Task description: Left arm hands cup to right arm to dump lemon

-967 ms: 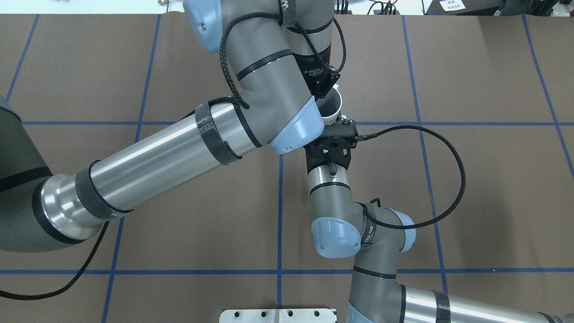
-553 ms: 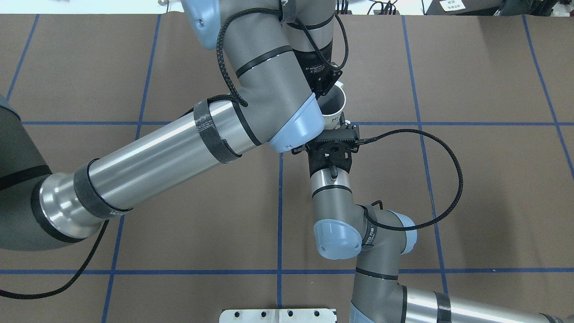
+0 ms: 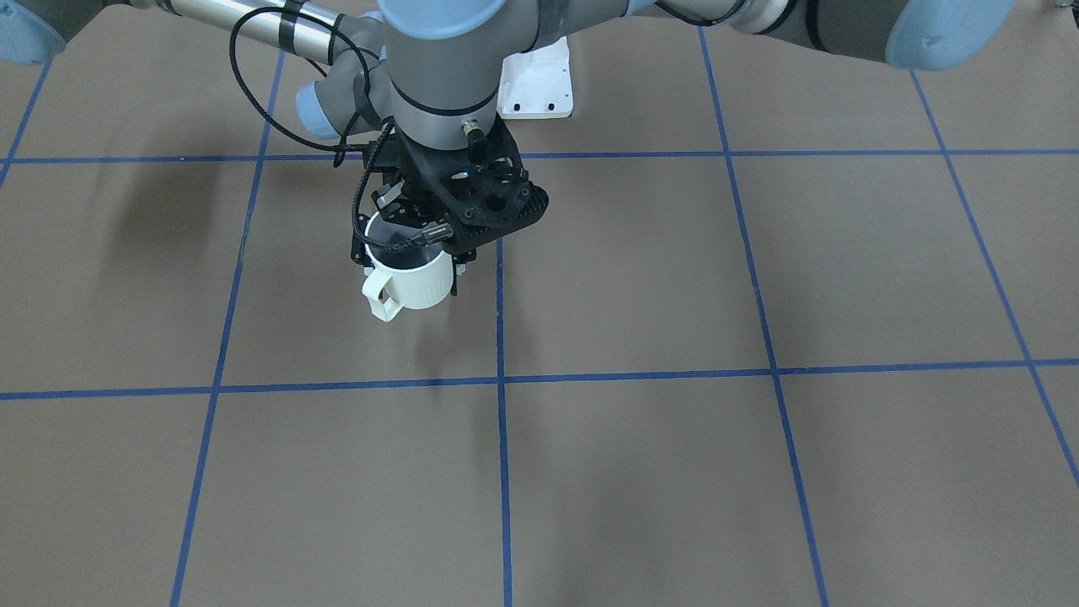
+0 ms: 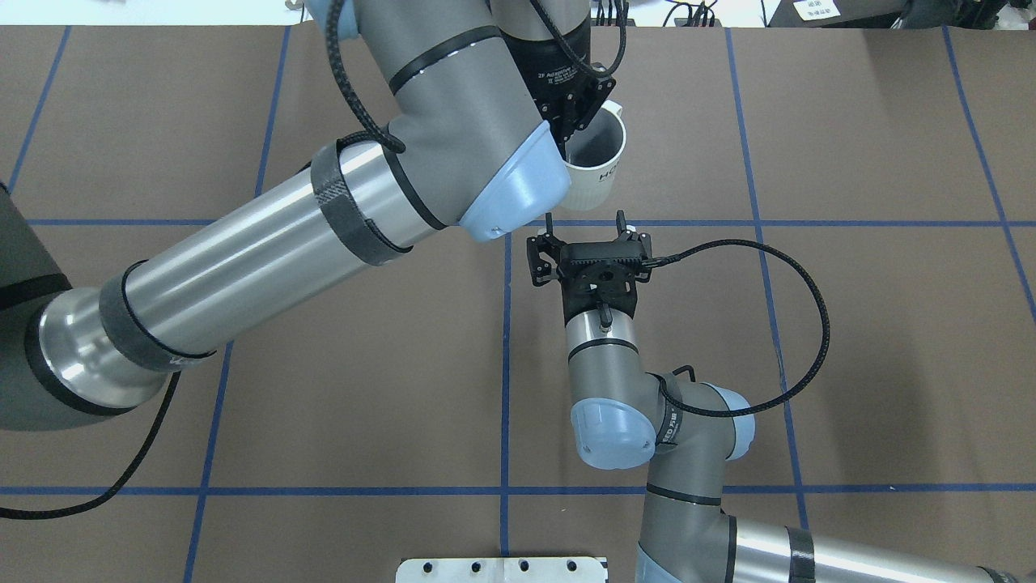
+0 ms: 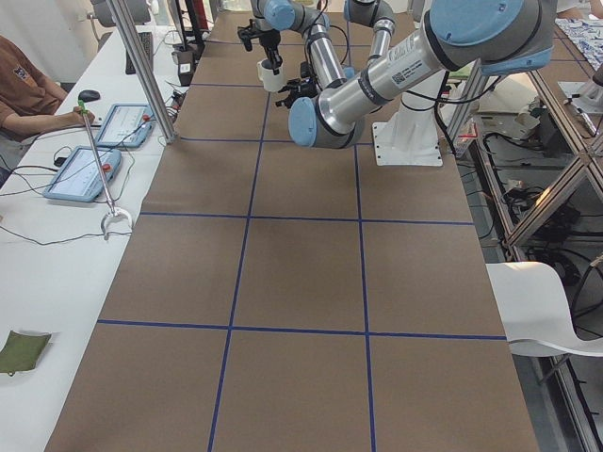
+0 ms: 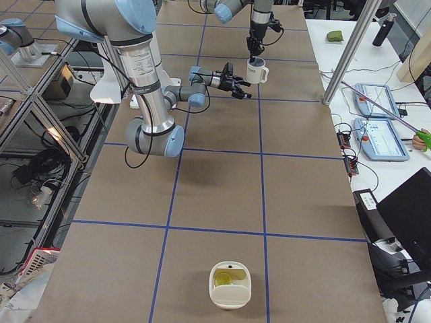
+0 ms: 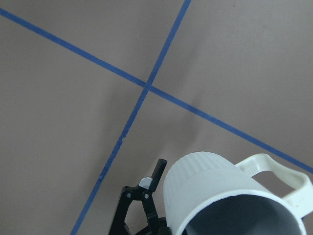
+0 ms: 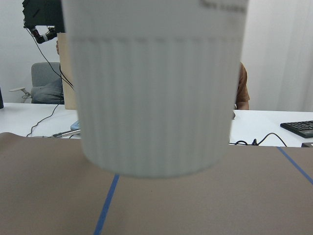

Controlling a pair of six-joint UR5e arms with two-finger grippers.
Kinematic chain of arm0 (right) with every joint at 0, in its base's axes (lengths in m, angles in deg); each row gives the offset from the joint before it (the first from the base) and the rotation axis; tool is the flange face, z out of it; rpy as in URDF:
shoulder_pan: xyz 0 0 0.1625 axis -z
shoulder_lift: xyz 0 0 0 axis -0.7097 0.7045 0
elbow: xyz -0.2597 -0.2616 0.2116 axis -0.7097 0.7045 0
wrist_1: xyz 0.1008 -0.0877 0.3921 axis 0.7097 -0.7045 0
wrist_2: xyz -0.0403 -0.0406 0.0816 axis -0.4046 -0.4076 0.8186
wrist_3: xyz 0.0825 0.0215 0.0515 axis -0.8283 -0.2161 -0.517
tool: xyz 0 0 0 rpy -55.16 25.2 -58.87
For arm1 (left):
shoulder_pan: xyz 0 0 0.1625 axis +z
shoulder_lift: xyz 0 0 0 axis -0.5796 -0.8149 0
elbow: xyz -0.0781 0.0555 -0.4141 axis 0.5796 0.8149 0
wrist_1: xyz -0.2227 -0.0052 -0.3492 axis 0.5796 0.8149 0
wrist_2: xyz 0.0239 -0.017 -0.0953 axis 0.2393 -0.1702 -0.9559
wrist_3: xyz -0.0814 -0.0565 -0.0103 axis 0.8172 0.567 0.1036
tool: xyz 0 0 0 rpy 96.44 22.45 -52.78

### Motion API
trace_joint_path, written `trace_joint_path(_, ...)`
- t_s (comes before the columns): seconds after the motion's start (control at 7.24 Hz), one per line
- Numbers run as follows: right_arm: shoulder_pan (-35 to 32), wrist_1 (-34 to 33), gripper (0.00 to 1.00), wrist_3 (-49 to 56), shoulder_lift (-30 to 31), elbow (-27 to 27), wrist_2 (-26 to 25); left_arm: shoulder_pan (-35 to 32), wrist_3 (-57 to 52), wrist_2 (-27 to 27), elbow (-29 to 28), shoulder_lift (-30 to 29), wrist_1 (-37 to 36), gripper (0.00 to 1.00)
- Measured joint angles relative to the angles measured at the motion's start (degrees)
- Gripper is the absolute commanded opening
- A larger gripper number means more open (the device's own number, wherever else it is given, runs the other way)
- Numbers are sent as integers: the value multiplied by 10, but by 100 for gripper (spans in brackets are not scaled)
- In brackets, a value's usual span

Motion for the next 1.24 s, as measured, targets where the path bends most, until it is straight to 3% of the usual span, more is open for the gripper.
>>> trace_joint_path(0.28, -30, 3, 100, 4, 2, -16, 59, -17, -28, 0, 83, 58, -14, 0)
trace_joint_path(0.69, -93, 2, 100, 68, 49, -79, 189, -42, -155, 2, 264, 243, -47, 0)
trace_joint_path(0.97, -156, 2, 100, 93, 113, -135, 308, -79, -281, 2, 315, 366, -39, 0)
trace_joint_path(1.24, -259, 2, 100, 143, 183, -176, 475, -134, -416, -2, 322, 486, 16, 0)
